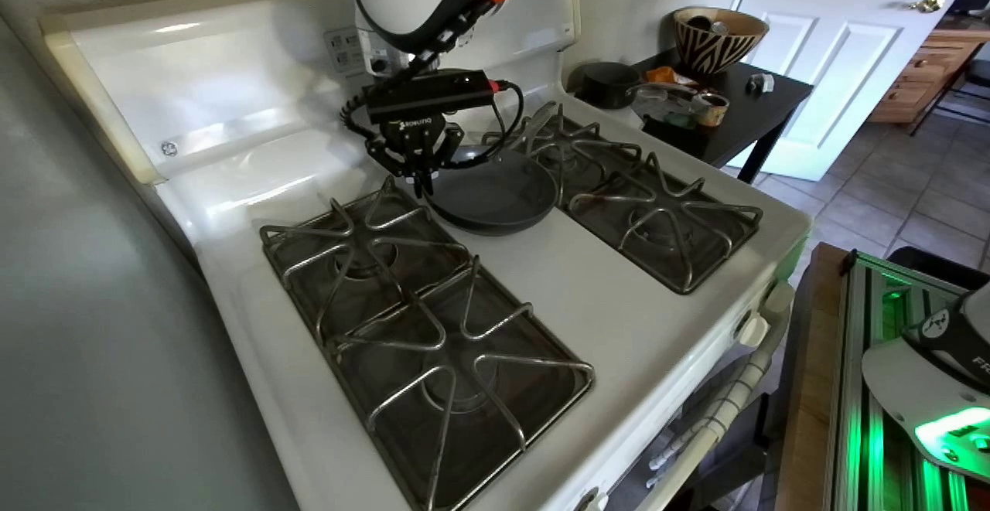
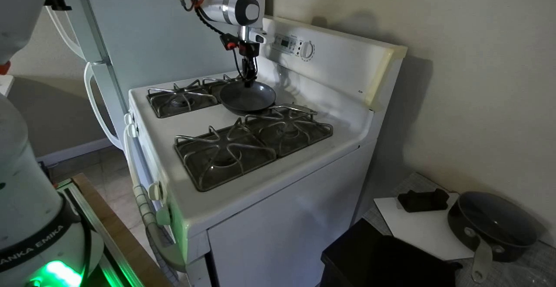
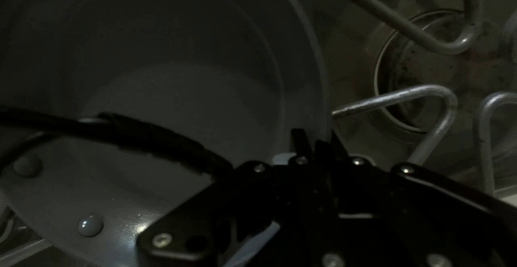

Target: Move the pan to the left

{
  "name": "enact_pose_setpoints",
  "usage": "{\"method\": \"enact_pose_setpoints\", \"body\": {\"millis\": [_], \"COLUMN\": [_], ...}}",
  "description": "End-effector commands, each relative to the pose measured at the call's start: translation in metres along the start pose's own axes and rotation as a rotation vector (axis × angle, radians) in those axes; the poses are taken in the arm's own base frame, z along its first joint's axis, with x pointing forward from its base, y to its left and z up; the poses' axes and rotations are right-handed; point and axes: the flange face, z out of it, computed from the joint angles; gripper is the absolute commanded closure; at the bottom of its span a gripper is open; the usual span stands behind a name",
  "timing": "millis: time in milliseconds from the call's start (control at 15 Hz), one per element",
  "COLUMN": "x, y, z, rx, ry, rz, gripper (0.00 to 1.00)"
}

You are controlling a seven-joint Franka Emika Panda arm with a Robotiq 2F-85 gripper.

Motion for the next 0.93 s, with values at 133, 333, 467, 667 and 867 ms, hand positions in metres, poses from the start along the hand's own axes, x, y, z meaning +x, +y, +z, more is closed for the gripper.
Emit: {"method": "enact_pose_setpoints", "body": {"millis": [133, 333, 467, 667, 867], "x": [0.001, -0.001, -0.002, -0.003, -0.008], "y": [-0.021, -0.033, -0.038, -0.041, -0.046], "z": [-0.004, -0.008, -0.011, -0.016, -0.024], "rx": [0.031, 0.047, 0.050, 0.057, 0.074], "ry": [-0.002, 0.005, 0.012, 0.013, 0.012], "rz": [0.009, 0.009, 0.007, -0.002, -0.006], "gripper": [0.99, 0.99, 0.99, 0.99, 0.99]}}
